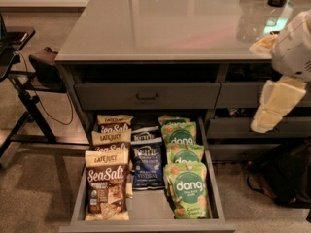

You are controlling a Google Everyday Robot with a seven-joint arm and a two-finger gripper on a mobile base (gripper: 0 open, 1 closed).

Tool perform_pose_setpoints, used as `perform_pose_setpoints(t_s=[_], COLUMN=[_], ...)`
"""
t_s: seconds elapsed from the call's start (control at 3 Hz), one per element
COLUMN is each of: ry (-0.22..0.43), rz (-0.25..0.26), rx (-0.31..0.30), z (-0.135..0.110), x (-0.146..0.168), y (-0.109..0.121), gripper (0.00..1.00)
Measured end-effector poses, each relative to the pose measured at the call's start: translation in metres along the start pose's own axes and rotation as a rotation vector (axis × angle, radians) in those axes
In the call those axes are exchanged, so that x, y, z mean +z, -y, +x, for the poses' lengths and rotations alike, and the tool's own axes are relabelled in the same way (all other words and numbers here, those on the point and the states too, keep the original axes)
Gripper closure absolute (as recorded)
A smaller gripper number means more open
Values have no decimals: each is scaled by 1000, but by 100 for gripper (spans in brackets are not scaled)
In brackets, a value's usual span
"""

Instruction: Pick blue chip bag from middle drawer and place on counter

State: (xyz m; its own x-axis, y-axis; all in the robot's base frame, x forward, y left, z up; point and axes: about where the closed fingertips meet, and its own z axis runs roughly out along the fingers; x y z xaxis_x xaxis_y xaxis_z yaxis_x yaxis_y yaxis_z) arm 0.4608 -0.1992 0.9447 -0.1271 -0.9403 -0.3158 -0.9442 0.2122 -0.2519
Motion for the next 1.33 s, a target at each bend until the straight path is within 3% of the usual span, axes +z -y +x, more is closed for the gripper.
perform_pose_setpoints(t_s=[0.67, 1.33], ry=[173, 177], rz=[-20, -72], rx=[-28, -7], z=[-3, 16], x=[102, 204], y=[19, 34], gripper=[0, 0])
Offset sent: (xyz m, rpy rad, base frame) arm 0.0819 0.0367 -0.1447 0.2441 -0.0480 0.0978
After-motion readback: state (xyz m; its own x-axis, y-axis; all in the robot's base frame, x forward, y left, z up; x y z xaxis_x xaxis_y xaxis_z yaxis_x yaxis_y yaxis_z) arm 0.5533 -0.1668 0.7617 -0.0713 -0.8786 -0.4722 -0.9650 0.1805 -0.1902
